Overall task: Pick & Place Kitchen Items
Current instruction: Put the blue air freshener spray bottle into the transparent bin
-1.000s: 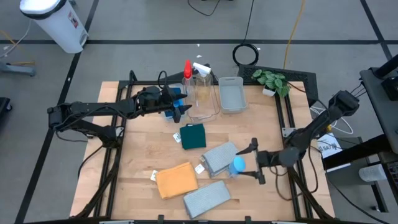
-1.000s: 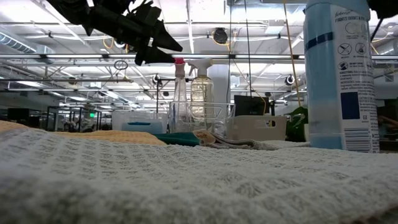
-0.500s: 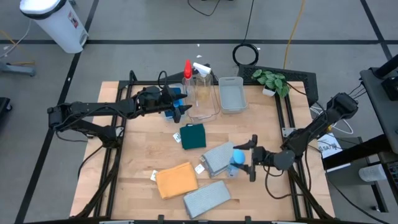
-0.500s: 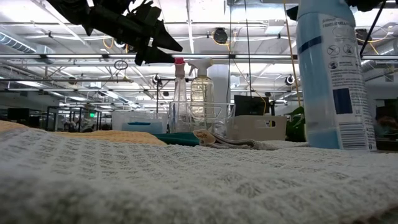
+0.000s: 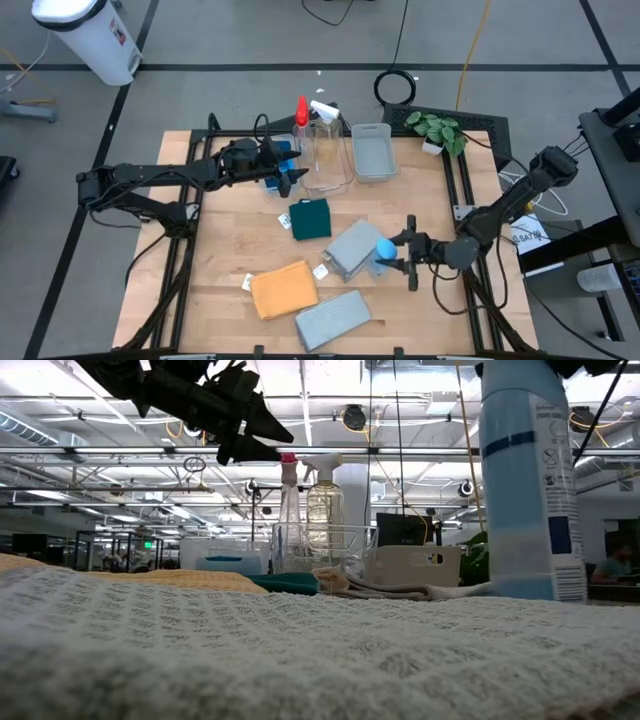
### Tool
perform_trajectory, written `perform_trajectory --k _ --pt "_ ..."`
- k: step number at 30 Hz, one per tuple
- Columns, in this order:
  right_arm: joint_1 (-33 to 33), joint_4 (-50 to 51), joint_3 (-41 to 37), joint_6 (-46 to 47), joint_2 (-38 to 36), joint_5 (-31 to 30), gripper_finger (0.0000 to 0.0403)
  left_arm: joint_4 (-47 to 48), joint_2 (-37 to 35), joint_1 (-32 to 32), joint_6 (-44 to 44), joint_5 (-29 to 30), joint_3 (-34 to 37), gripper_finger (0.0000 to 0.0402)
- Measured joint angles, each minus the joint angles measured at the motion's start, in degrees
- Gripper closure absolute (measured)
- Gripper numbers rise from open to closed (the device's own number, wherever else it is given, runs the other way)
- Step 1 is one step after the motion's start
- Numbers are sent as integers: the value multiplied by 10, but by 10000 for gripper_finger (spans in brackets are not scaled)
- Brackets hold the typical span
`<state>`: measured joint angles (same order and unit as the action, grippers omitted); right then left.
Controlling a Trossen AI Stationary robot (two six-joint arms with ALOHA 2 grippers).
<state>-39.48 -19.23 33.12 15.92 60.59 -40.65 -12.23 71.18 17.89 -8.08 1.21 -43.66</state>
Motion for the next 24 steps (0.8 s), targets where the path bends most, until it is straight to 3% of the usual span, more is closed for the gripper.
perform_trajectory --k 9,16,24 --pt "-30 18 -1 22 -39 4 242 0 0 0 -1 0 0 114" --pt "-42 -37 -1 -48 -67 -34 242 0 0 0 -1 4 0 114" --pt "23 -126 14 -164 -71 -41 242 0 0 0 -1 4 0 114"
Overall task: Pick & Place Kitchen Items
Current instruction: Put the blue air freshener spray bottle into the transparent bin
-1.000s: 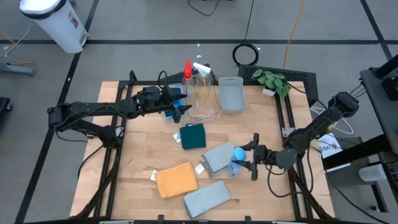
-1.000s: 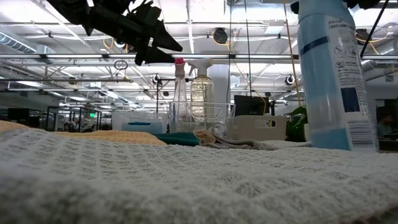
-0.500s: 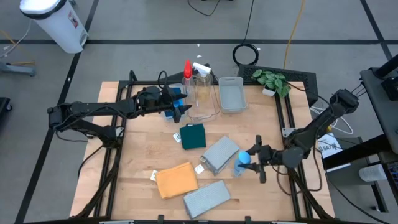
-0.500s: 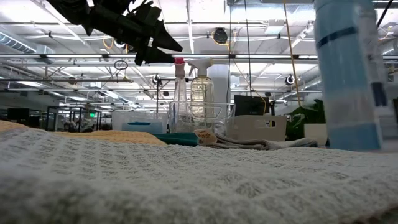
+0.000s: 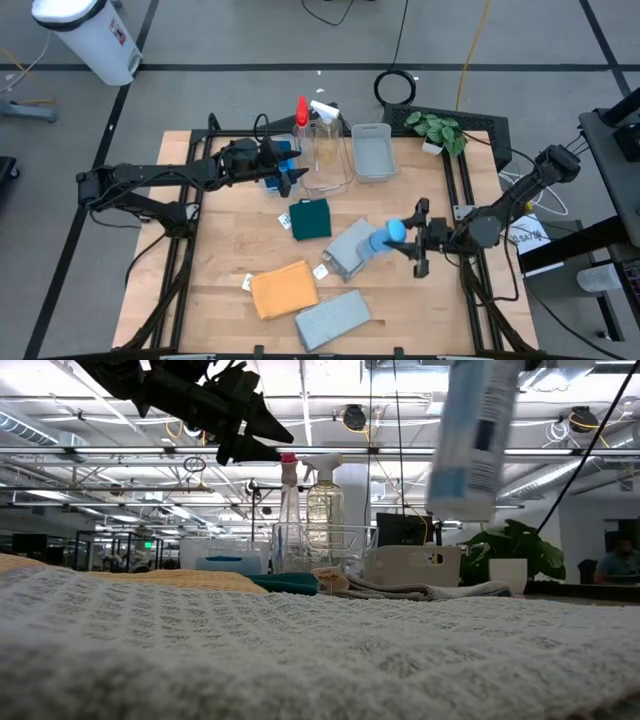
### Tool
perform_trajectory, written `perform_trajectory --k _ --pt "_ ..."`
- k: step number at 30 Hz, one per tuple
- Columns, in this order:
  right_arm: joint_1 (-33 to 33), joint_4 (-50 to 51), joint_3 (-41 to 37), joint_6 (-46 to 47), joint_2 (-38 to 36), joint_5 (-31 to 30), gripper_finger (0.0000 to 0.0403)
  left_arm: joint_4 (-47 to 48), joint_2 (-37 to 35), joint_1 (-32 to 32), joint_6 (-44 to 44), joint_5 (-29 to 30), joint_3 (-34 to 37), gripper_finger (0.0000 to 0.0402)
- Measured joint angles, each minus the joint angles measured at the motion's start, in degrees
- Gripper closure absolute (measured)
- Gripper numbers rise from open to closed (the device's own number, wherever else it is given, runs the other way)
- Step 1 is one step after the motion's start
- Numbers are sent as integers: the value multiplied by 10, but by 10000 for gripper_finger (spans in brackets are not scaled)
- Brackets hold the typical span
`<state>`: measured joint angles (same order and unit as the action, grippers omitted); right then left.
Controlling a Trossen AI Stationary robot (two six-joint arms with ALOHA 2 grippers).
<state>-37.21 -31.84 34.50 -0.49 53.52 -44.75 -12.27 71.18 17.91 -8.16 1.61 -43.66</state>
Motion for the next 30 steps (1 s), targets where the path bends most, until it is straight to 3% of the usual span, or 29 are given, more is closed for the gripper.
perform_trajectory --k 5,13,21,30 --pt "87 -1 42 -68 0 23 242 0 0 0 1 0 0 114" --pt "299 13 111 -21 26 247 242 -15 0 0 3 0 0 114" --pt "471 22 210 32 153 402 242 -14 0 0 4 0 0 114" --pt "562 21 300 25 306 435 242 -14 0 0 5 0 0 114"
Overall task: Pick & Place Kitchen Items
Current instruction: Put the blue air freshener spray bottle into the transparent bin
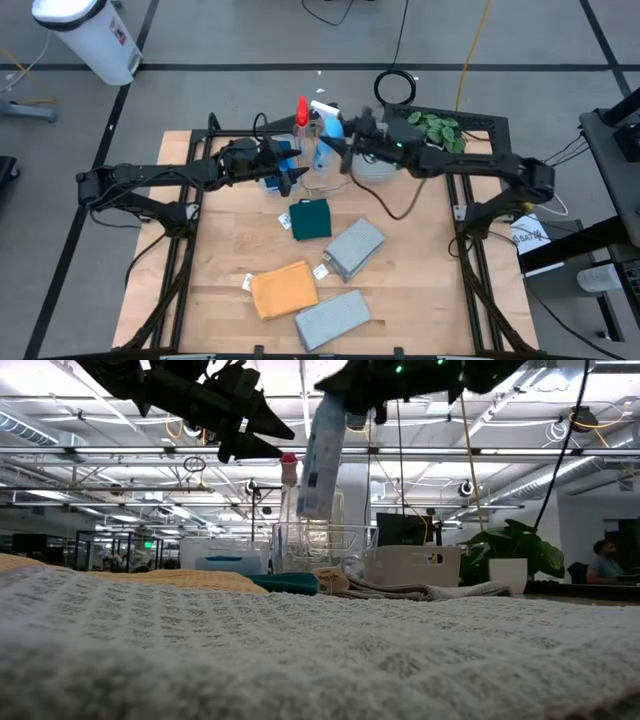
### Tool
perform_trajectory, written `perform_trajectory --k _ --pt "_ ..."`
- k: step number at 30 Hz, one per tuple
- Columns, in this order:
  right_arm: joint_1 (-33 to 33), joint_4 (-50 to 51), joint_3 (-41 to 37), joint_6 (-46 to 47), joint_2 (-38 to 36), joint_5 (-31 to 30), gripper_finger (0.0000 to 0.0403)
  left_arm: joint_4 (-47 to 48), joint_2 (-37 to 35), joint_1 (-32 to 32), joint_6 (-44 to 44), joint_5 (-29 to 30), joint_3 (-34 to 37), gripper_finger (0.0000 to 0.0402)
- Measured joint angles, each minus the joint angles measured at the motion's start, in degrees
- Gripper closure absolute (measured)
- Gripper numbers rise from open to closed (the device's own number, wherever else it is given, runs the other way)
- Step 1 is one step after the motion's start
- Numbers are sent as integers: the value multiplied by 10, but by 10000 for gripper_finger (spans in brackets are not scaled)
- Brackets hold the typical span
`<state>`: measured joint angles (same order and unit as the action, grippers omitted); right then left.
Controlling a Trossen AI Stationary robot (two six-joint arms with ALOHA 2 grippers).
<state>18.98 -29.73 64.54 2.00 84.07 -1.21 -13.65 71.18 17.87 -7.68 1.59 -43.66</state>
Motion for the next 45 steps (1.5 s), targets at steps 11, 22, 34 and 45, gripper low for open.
perform_trajectory --k 11,22,34,45 --pt "33 -25 11 2 104 0 242 0 0 0 0 0 0 114" --pt "31 -43 11 -2 147 0 242 0 0 0 -1 0 0 114" --pt "31 -34 11 -12 104 9 242 0 0 0 -1 0 0 114" --pt "10 108 115 6 64 73 242 -1 0 0 -1 0 0 114"
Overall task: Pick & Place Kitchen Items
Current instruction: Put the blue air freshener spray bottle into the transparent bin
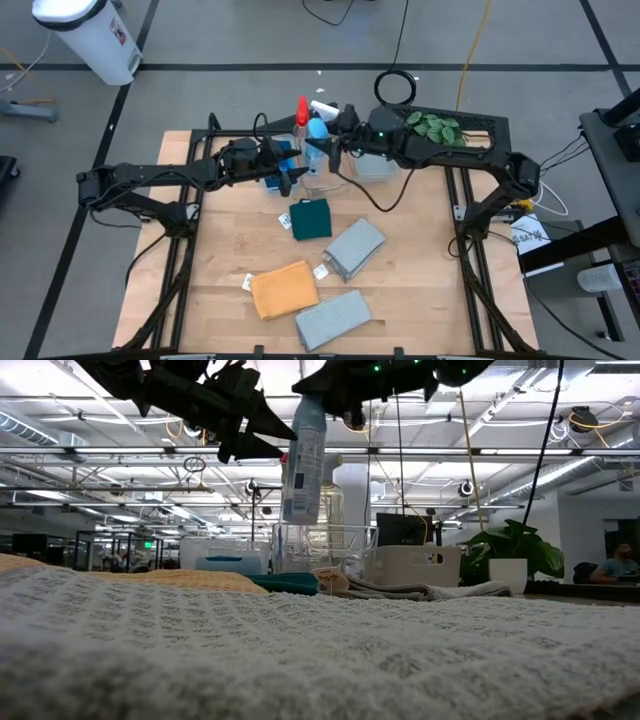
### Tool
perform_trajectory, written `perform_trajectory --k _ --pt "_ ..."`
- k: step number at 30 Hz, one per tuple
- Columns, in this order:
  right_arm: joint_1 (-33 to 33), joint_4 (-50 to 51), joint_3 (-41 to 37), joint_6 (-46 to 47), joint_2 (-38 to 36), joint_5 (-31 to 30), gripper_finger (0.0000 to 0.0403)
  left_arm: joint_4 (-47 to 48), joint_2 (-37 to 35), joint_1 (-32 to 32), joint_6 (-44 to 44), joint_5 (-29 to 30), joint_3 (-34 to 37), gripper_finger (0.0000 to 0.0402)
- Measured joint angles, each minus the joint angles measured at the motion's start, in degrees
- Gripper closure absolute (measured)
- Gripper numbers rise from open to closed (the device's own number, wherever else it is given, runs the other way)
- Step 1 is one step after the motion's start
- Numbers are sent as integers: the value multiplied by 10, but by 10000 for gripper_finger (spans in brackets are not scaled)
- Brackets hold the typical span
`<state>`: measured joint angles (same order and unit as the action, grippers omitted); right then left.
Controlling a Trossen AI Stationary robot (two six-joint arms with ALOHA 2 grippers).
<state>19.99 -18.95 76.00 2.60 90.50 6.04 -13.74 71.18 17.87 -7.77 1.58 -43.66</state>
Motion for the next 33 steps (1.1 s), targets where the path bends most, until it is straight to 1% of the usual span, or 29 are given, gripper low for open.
perform_trajectory --k 8,10,13,15,18,20,26,29,33 --pt "-2 12 -9 -8 5 -4 242 0 0 0 0 0 0 114" --pt "-2 -7 -11 -8 20 -3 242 0 0 0 0 0 0 114" --pt "-2 -6 -19 -9 34 -6 242 0 0 0 0 0 0 114" --pt "-2 -33 -18 -14 55 -19 242 0 0 0 0 0 0 114" --pt "-2 -27 -19 -18 68 -19 242 0 0 0 0 0 0 114" --pt "-2 -53 -18 -24 86 -21 242 1 0 0 0 0 0 114" --pt "-2 -60 -18 -45 118 -58 242 11 1 1 -2 6 0 114" --pt "-2 -89 -24 -51 131 -76 242 13 1 1 -3 7 1 114" --pt "-1 -174 -66 -47 144 -85 242 2 -1 0 -3 -5 -1 114"
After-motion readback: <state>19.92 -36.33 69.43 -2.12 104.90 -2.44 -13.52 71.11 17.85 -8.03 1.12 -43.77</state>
